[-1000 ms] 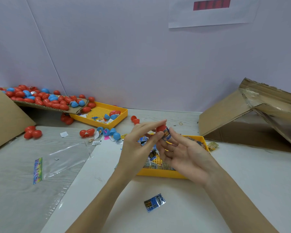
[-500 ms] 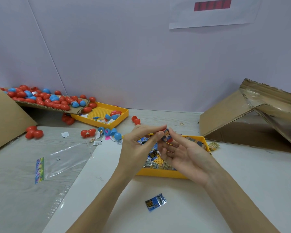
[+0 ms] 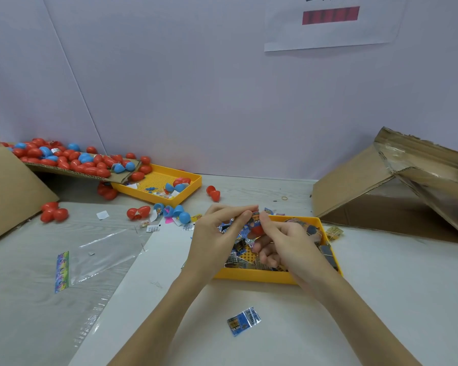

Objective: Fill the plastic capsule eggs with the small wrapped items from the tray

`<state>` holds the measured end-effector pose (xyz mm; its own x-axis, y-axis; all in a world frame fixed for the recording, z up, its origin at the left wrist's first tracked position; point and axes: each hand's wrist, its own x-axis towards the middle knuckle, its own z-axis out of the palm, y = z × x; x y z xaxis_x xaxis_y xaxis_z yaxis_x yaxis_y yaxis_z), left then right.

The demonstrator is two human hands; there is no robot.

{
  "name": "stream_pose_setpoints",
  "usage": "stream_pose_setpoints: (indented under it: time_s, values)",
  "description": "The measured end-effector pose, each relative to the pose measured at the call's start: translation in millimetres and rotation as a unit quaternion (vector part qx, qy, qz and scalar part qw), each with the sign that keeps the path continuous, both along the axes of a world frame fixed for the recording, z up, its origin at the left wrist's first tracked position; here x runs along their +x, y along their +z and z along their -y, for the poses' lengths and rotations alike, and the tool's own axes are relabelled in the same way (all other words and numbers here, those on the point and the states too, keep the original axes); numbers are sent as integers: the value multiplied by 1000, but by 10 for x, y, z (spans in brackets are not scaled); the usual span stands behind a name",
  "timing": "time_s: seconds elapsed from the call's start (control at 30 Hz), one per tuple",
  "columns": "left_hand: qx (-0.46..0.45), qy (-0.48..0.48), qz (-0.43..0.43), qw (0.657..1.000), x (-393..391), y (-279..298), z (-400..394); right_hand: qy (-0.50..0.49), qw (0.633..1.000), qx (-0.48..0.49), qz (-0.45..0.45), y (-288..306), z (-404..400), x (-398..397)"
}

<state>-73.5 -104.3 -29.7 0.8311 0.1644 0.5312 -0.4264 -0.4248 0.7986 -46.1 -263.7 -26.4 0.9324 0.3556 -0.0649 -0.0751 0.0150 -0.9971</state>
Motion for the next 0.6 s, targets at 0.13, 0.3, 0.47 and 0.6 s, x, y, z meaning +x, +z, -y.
stream_pose_setpoints:
  time_s: [0.13,0.3,0.47,0.6]
  values:
    - [-3,15,-8,1000,-2,16,2,1,983,119,-137,85,118,77]
    - [4,57,-3,998,12,8,-35,-53,886,404,-222,608,636,494]
    - [12,60,-18,998,34,-27,-34,-152,851,492,-98,930,1046,842]
    - [17,65,-22,998,37,-8,-36,-130,915,372,-83,614,903,726]
